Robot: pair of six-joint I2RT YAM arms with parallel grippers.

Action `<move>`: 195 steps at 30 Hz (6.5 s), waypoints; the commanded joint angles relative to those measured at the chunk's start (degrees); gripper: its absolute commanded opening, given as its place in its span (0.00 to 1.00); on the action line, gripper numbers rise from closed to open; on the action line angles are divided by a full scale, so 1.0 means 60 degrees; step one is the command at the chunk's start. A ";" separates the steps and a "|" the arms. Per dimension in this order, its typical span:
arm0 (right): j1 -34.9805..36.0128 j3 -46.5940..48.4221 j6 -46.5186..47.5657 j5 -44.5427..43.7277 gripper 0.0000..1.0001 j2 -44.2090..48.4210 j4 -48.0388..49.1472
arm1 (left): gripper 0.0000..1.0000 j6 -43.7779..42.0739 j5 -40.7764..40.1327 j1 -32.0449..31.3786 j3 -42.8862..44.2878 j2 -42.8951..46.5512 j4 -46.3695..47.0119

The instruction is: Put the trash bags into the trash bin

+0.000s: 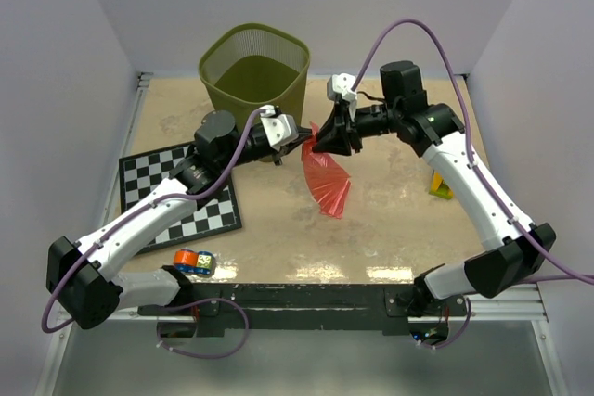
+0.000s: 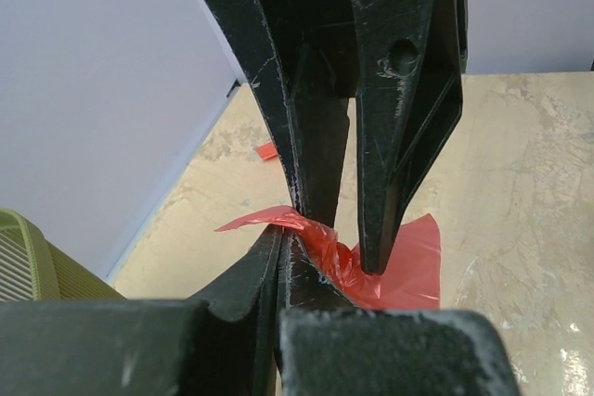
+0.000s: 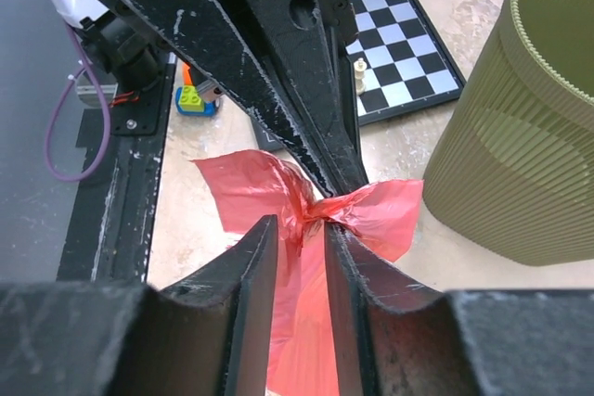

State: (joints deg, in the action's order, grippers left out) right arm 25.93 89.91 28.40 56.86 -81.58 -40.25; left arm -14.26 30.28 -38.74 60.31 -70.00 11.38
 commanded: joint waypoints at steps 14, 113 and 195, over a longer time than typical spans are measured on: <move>-0.0103 0.0396 -0.0473 -0.1215 0.00 -0.0056 0.1232 | 0.00 -0.0099 -0.0184 0.0026 -0.0106 0.0694 0.0009; 0.0263 0.1319 0.0758 -0.0118 0.08 -0.0641 0.0132 | 0.35 -0.2851 0.1674 0.0715 0.1182 0.0753 -0.3067; 0.0043 0.1084 0.0787 -0.0587 0.24 -0.0246 0.0280 | 0.00 0.2140 0.3568 0.2268 0.2283 -0.0727 -0.3305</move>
State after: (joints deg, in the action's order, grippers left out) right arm 26.09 96.25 32.58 49.45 -86.04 -38.94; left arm -5.89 54.13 -25.52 73.87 -75.13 -12.78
